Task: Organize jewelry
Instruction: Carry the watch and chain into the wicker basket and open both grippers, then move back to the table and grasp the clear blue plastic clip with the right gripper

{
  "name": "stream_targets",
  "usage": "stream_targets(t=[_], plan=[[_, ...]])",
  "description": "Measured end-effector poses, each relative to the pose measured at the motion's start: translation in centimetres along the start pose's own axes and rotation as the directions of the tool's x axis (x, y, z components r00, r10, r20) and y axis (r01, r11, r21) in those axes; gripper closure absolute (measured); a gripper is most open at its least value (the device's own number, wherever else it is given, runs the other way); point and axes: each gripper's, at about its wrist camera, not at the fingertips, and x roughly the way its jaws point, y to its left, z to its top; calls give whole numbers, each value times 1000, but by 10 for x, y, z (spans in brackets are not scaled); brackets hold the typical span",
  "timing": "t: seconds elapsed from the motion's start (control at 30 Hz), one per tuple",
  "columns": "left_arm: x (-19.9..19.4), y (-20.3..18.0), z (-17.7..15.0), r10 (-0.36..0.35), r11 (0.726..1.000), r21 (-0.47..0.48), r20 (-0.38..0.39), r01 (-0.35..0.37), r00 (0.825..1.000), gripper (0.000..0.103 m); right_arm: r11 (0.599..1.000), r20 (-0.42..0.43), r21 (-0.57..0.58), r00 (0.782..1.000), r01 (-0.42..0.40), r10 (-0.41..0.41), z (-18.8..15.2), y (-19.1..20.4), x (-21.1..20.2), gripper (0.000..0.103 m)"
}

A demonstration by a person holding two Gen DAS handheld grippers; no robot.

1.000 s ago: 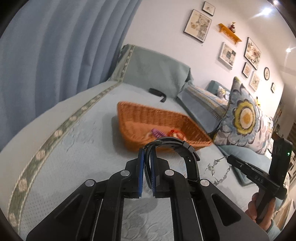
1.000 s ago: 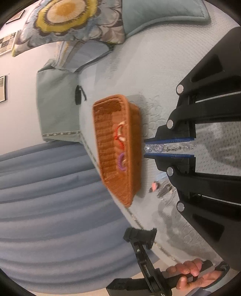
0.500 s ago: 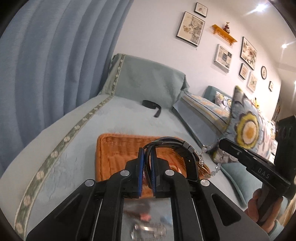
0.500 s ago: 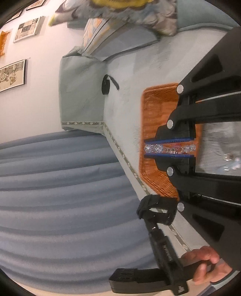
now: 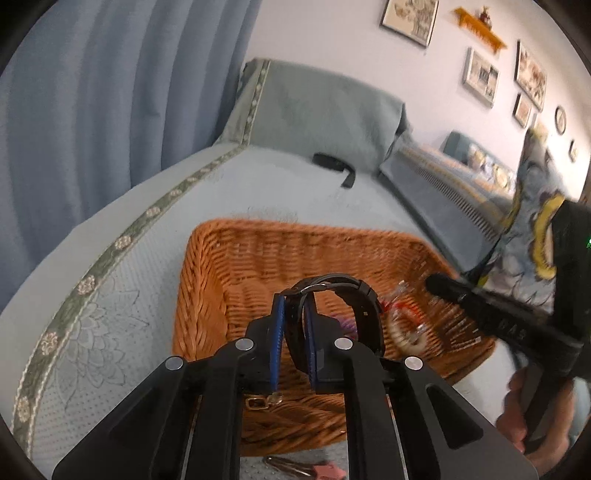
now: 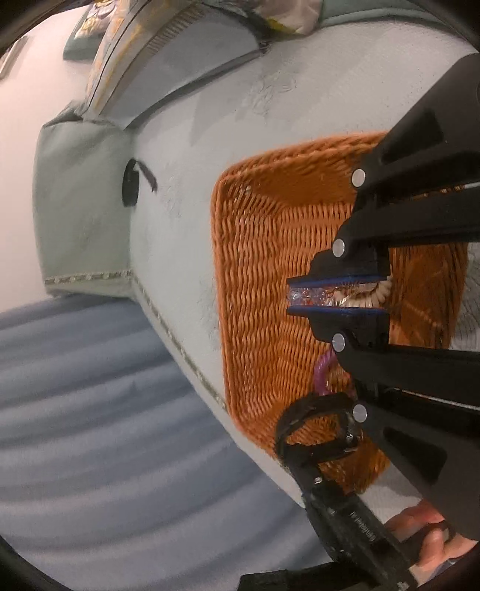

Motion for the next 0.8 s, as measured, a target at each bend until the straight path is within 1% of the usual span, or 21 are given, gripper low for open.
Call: stream_targets(t=[0.1, 0.13, 0.17, 0.2, 0.23, 0.27, 0.37, 0.47, 0.53, 0.63, 0.7, 0.8], plan=[[2, 2, -3, -9, 1000, 0, -3, 9, 1000, 92, 999, -11, 32, 1000, 6, -5, -2, -7, 1, 95], [0, 3, -3, -15, 1000, -8, -4, 15, 1000, 85, 999, -14, 38, 1000, 4, -4, -3, -10, 1, 94], [-1, 5, -2, -25, 1000, -17, -7, 25, 1000, 70, 999, -15, 42, 1000, 7, -7, -4, -12, 0, 90], [-3, 6, -1, -27, 999, -23, -1, 27, 1000, 61, 999, -17, 50, 1000, 7, -6, -4, -13, -1, 84], [-6, 7, -1, -20, 999, -26, 5, 20, 1000, 47, 998, -19, 58, 1000, 4, -2, -3, -14, -2, 63], [-10, 7, 0, -17, 1000, -25, 9, 17, 1000, 45, 997, -13, 73, 1000, -2, 3, -4, -16, -4, 44], [-19, 8, 2, -39, 999, -29, 9, 40, 999, 45, 998, 42, 68, 999, -6, 3, -6, -15, -23, 43], [-39, 10, 3, -69, 997, -40, 37, 70, 997, 45, 999, 75, 41, 997, -14, 11, -5, -7, -44, 43], [-64, 10, 4, -94, 994, -43, 77, 98, 993, 45, 1000, 109, 10, 994, -12, 11, -4, 2, -63, 43], [-98, 4, 7, -112, 993, -27, 132, 116, 985, 45, 999, 179, -51, 984, -8, 17, -7, 23, -104, 43], [-126, -3, 6, -123, 992, -2, 172, 125, 977, 45, 997, 202, -78, 979, -9, 25, -7, 33, -123, 43], [-161, -10, 0, -146, 989, 21, 207, 145, 967, 45, 993, 235, -119, 971, -8, 36, -18, 48, -154, 43]])
